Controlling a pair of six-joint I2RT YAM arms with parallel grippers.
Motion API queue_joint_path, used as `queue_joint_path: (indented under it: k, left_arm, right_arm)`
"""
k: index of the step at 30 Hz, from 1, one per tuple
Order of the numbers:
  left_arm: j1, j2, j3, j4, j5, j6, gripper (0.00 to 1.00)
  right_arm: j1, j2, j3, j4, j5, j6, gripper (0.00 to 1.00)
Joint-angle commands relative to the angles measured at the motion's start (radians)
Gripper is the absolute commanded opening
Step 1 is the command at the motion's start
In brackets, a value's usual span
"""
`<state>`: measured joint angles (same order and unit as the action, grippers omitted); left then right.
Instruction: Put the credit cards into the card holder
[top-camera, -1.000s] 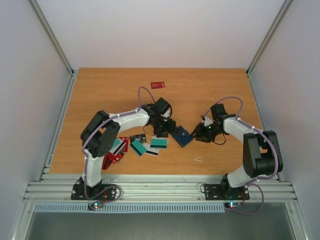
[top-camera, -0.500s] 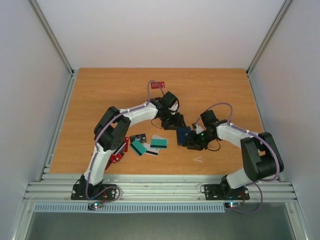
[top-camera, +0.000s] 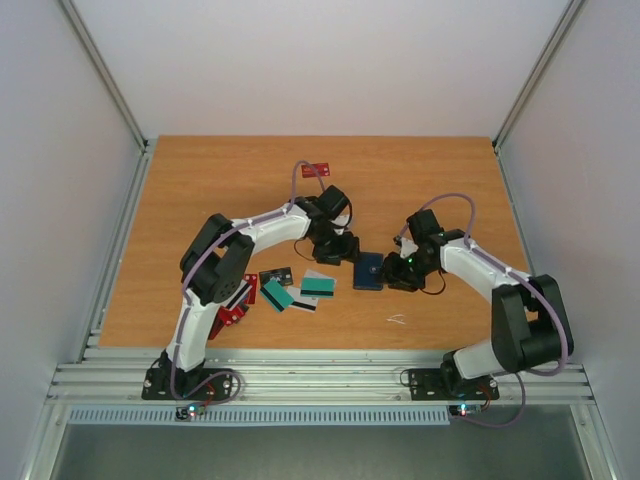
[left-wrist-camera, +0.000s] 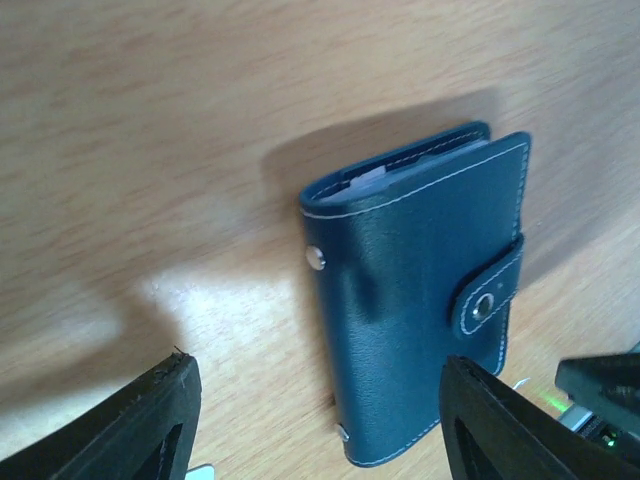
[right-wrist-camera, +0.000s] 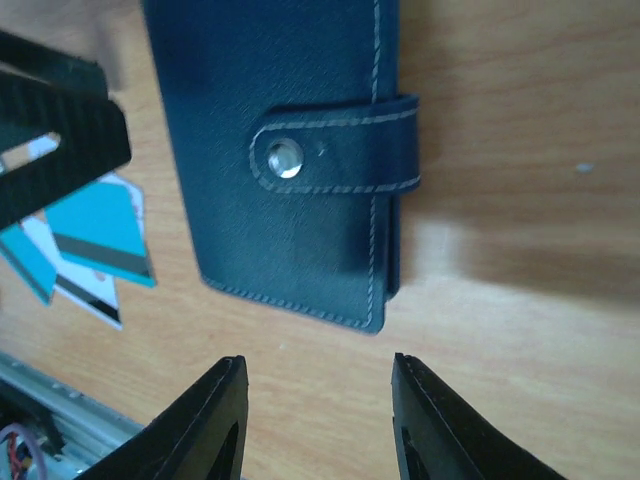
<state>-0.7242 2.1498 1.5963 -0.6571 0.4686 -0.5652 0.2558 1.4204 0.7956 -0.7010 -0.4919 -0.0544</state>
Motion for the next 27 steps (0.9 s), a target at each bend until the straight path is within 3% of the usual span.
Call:
queue_joint_path:
  k: [1,4,9,14,18,24,27]
  left_arm:
    - [-0.003,-0.009,-0.017,-0.003,0.044,0.024,0.67]
    - [-0.006,0.010,-0.010,0.019,0.080,0.013,0.65]
    - [-0.007,0.062,0.002,0.019,0.124,0.005,0.49]
    - [-0.011,0.093,-0.018,0.089,0.176,-0.015,0.43]
    - [-0.011,0.107,-0.046,0.185,0.244,-0.047,0.32]
    - [-0.009,0.058,-0.111,0.259,0.251,-0.048,0.07]
    - [-0.010,0.018,-0.128,0.255,0.239,-0.032,0.00]
  right_arm:
    - [-0.010,0.072,0.049,0.029,0.025,-0.030,0.40]
    - [-0.010,0.115,0.050,0.063,0.015,-0.029,0.38]
    - [-0.010,0.189,0.036,0.111,0.010,-0.037,0.29]
    - [-0.010,0.238,0.008,0.147,-0.006,-0.038,0.22]
    - [-0.010,0.246,-0.007,0.162,-0.017,-0.038,0.17]
    - [-0.010,0.193,0.001,0.138,-0.019,-0.036,0.18]
    - [-0.010,0.135,0.002,0.120,-0.015,-0.036,0.26]
